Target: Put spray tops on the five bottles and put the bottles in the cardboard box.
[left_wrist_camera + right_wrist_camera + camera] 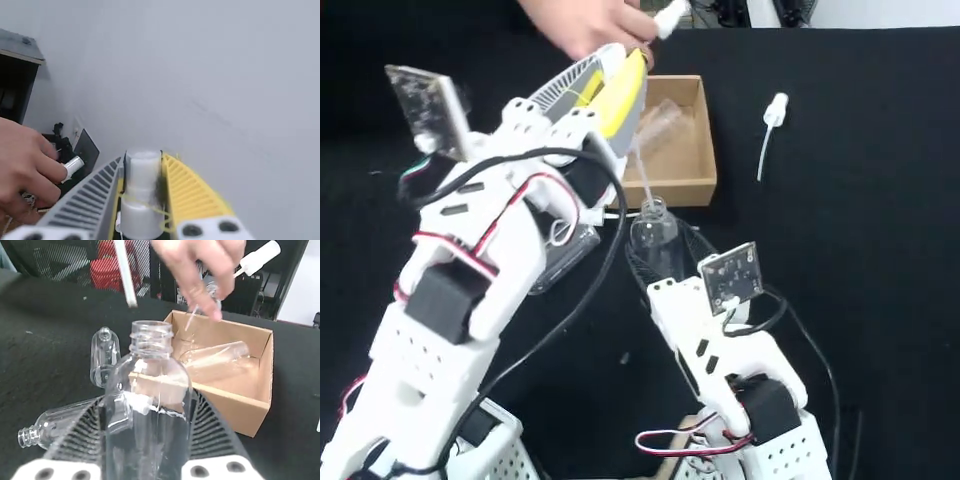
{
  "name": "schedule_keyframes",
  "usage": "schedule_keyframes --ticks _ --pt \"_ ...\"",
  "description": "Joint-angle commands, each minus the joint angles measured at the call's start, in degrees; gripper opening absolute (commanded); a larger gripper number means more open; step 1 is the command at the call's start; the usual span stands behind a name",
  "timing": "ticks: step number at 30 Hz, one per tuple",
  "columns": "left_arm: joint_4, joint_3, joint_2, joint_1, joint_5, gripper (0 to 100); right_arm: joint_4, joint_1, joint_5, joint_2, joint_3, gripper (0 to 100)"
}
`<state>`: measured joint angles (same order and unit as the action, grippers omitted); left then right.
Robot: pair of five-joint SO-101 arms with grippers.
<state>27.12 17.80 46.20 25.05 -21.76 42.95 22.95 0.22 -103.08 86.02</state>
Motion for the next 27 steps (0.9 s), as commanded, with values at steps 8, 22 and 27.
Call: schedule_keyframes --ticks 8,22,27 --pt "-6.33 -3.21 -3.34 -0.04 0.35 3 -1.93 0.79 0.09 -5.76 -4.62 1.1" --pt "1.05 -3.03 -3.25 -1.01 1.93 3 -1.93 0.79 0.18 -5.76 -5.76 1.1" --pt "1.14 -2.42 -3.25 -0.04 1.85 3 -2.11 0.79 0.18 -5.76 -5.93 1.1"
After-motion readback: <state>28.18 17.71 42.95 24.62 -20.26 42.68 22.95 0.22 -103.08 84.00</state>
